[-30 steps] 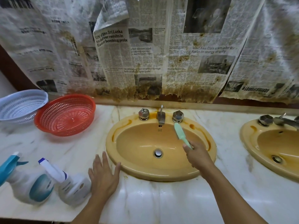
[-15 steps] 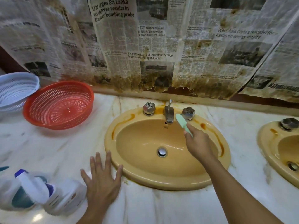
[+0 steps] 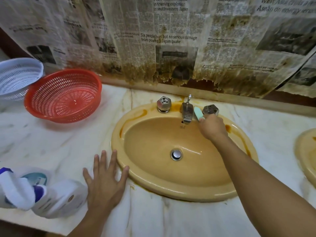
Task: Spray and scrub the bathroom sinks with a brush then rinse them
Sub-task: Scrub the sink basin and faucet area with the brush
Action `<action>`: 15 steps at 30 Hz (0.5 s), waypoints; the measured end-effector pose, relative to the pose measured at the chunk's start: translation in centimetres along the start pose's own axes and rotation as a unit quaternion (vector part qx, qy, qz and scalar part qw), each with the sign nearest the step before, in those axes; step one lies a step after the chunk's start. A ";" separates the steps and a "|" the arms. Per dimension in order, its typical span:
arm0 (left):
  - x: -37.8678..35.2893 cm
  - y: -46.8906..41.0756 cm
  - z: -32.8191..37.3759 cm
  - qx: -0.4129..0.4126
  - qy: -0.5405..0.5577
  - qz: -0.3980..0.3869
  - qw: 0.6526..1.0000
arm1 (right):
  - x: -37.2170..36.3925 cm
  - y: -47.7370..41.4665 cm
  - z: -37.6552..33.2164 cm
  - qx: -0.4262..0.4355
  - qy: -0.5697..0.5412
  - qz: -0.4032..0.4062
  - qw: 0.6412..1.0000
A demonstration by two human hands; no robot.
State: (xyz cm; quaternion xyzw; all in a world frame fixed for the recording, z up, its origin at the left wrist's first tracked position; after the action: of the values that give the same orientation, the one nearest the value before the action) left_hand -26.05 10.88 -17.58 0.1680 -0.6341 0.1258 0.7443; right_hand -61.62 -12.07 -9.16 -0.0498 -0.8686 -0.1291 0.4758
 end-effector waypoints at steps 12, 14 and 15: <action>2.4 -1.4 0.9 0.007 -0.048 0.059 0.997 | 0.1 1.4 0.2 0.027 -0.013 -0.055 0.998; 2.7 -2.0 1.2 -0.001 -0.046 0.078 0.996 | 0.2 2.4 0.9 0.030 -0.019 -0.054 0.998; 2.5 -2.2 1.3 -0.008 -0.042 0.082 0.996 | 0.1 3.0 1.4 0.023 -0.025 -0.054 0.998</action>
State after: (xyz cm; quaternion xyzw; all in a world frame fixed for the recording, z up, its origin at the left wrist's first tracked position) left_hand -25.92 8.33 -15.15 0.1147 -0.6776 0.1740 0.7053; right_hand -62.24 -8.83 -9.28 0.0050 -0.8843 -0.1335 0.4475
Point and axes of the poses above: each hand's wrist, its own y-axis away from the middle knuckle, its own x-axis out of the back of the hand, z = x × y, the point moved 8 cm from there along -y, towards the middle knuckle, and after that the axes turned 7 degrees about -y, right-handed, at the moved point
